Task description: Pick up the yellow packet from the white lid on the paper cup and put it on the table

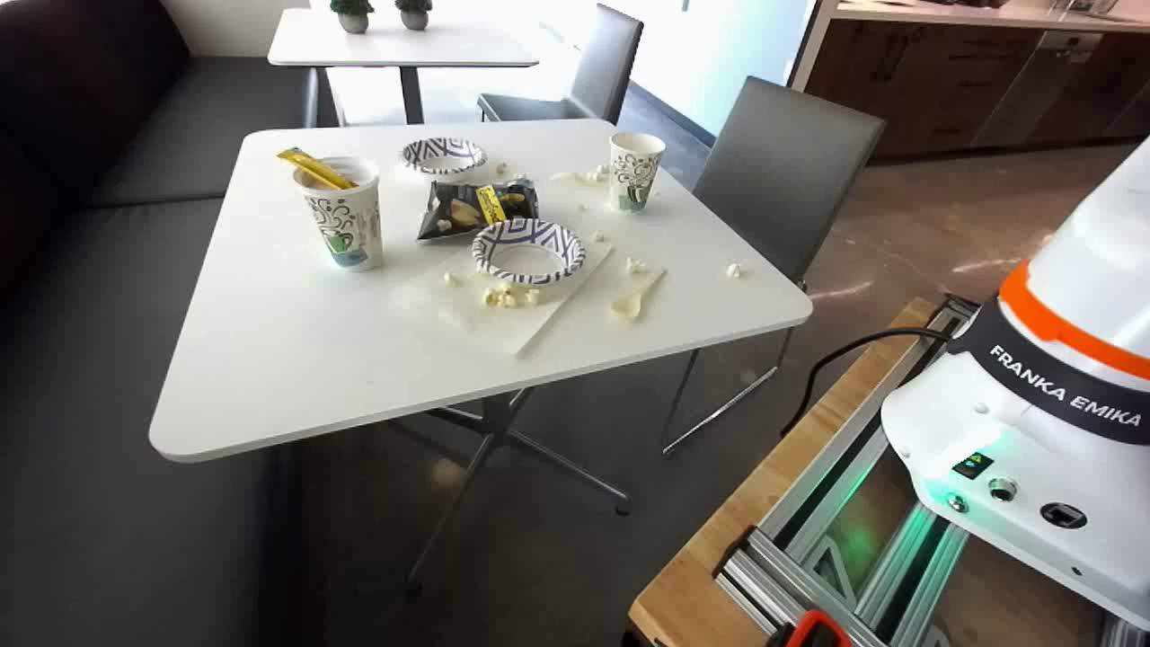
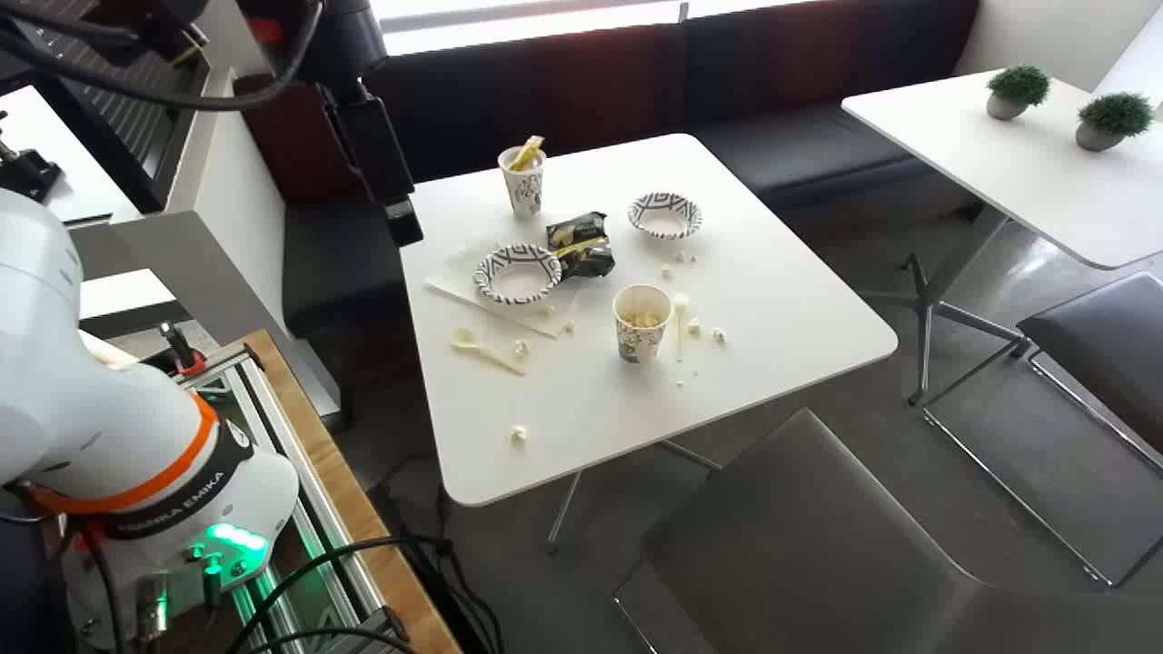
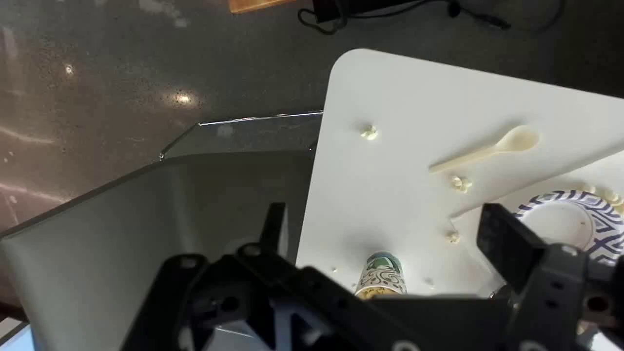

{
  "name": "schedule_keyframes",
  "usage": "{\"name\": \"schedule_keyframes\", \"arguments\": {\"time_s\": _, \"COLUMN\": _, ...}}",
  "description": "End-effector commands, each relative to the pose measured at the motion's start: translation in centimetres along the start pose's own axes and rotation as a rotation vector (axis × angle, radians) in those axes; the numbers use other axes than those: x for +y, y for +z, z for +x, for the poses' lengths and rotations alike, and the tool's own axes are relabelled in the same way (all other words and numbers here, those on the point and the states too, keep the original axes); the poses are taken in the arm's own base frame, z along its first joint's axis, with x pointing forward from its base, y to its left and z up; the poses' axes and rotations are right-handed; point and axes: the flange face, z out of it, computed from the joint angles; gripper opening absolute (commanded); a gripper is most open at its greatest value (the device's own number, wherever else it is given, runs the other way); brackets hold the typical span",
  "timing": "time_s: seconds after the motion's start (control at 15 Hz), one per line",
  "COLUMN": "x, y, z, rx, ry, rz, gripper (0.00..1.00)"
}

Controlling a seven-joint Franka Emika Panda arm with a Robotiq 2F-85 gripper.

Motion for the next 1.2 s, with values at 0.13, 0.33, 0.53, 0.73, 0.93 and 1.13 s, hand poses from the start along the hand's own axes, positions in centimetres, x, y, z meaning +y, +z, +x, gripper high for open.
{"name": "schedule_keyframes", "arguments": {"time_s": 0.13, "x": 0.0, "y": -0.1, "z": 0.0, "rx": -0.001, "ry": 0.000, "rz": 0.000, "gripper": 1.00}}
{"name": "schedule_keyframes", "arguments": {"time_s": 0.33, "x": 0.0, "y": -0.1, "z": 0.0, "rx": -0.001, "ry": 0.000, "rz": 0.000, "gripper": 1.00}}
{"name": "schedule_keyframes", "arguments": {"time_s": 0.53, "x": 0.0, "y": -0.1, "z": 0.0, "rx": -0.001, "ry": 0.000, "rz": 0.000, "gripper": 1.00}}
{"name": "schedule_keyframes", "arguments": {"time_s": 0.73, "x": -5.7, "y": -2.4, "z": 1.1, "rx": 0.097, "ry": -0.146, "rz": 0.040, "gripper": 1.00}}
{"name": "schedule_keyframes", "arguments": {"time_s": 0.93, "x": -13.5, "y": -4.3, "z": 0.9, "rx": 0.150, "ry": -0.326, "rz": 0.062, "gripper": 1.00}}
{"name": "schedule_keyframes", "arguments": {"time_s": 1.13, "x": -22.1, "y": -5.2, "z": 0.0, "rx": 0.182, "ry": -0.531, "rz": 0.051, "gripper": 1.00}}
